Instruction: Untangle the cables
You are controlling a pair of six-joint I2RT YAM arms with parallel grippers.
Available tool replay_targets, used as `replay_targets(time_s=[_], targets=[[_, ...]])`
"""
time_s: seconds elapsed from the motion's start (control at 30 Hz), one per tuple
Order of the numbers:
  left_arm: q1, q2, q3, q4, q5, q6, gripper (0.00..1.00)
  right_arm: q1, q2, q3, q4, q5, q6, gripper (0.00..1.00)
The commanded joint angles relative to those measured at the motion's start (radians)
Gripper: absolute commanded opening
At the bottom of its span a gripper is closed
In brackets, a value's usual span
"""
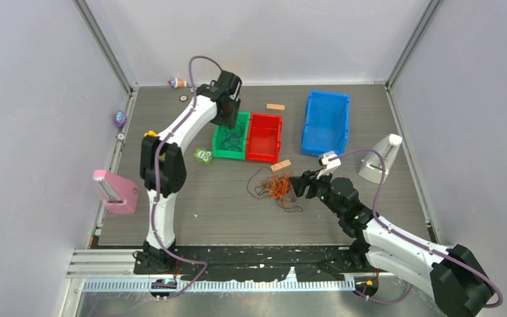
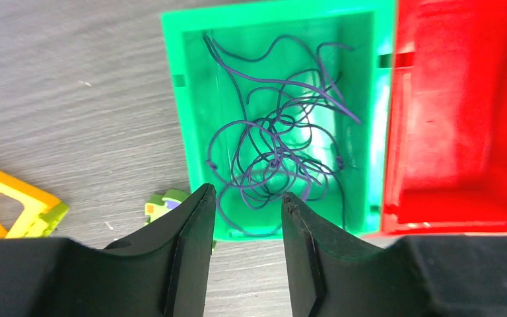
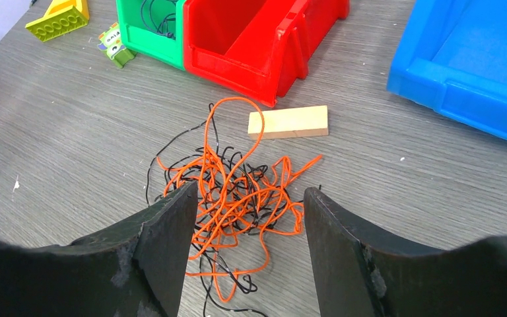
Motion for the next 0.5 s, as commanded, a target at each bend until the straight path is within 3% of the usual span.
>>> replay_targets(time_s=[0.0, 0.3, 0.47], targets=[[-0.018, -0.149, -0.019, 0.059, 0.005, 0.005, 0.43, -0.002, 0.003, 0.010, 0.028, 0.011, -0.005, 0.65], [-0.057, -0.313, -0.189, 0.092, 0.047, -0.006, 0.46, -0.001, 0.068, 0.035, 0.026, -0.023, 0.001, 0.66], [-0.108, -0.551, -0.587, 0.403, 0.291, -0.037, 0.56, -0.003, 0.137, 0.059, 0.042, -0.082, 0.002, 0.65]])
